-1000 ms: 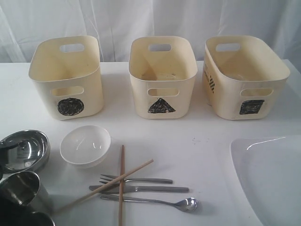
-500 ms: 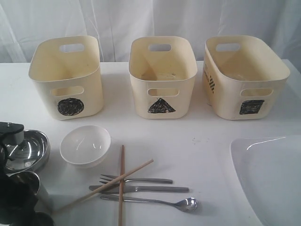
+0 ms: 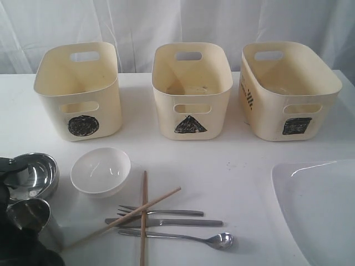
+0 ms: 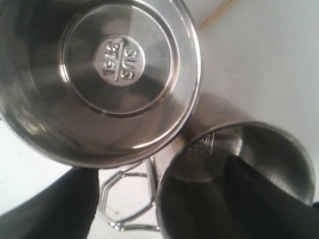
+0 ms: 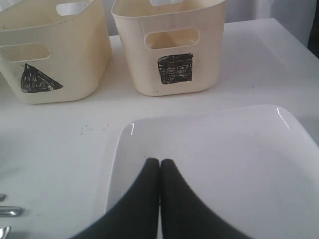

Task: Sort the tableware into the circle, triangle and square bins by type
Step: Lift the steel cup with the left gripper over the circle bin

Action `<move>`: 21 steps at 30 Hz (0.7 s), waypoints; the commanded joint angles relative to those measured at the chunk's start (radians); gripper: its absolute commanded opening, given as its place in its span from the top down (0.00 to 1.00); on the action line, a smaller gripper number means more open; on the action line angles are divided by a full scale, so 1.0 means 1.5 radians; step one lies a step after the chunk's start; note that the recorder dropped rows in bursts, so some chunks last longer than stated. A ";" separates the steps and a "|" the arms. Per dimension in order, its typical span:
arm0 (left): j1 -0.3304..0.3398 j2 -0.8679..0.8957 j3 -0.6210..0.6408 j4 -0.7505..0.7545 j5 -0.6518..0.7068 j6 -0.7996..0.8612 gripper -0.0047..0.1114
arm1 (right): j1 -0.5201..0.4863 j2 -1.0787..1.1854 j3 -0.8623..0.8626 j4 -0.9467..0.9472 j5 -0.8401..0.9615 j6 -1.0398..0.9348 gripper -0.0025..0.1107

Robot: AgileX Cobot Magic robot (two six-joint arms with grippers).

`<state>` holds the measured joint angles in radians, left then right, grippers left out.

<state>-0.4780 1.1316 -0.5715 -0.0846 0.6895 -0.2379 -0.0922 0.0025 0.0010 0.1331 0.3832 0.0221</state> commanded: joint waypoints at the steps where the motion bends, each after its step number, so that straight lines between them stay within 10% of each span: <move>1: -0.004 -0.002 0.011 -0.008 -0.024 0.016 0.33 | 0.001 -0.002 -0.001 -0.002 -0.009 0.001 0.98; 21: -0.004 -0.002 0.084 -0.071 -0.051 0.127 0.35 | 0.001 -0.002 -0.001 -0.002 -0.009 0.001 0.98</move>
<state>-0.4780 1.1316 -0.4575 -0.1713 0.6074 -0.0510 -0.0922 0.0025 0.0010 0.1331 0.3832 0.0221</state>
